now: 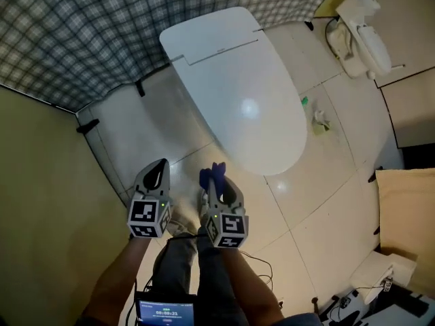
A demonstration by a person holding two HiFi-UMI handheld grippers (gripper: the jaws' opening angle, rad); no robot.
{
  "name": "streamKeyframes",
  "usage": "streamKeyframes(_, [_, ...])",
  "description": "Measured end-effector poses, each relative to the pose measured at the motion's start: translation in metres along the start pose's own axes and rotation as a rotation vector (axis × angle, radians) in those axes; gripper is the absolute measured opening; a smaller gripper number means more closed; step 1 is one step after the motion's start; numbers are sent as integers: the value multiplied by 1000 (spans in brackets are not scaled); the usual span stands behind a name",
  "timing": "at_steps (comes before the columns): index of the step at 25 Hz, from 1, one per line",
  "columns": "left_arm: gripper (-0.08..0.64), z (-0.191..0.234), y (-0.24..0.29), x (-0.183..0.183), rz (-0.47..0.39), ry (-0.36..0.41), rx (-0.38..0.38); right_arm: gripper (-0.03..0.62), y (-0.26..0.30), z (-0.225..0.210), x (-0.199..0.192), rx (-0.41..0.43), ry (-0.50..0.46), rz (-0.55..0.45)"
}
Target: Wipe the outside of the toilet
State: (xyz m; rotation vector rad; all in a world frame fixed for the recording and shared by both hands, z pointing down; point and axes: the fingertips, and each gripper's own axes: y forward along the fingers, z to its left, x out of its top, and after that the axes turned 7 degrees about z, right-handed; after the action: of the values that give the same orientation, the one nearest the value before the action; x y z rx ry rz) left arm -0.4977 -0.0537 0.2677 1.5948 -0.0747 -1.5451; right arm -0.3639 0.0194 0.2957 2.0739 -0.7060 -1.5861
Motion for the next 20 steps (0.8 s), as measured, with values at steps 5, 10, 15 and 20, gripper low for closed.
streamKeyframes(5, [8,-52,-90,85,-156,-16,17,100,-111,26,94,164,-129,-149])
streamKeyframes(10, [8,-136,-146,143,-309,26,98,98,-202,3,164,375,-282,-259])
streamKeyframes(15, [8,-265,-175,188,-391,53,262,98,-294,-75,214,598,-408,-353])
streamKeyframes(20, [9,-375,-220,231,-480,32,362,98,-398,-132,272,712,-476,-387])
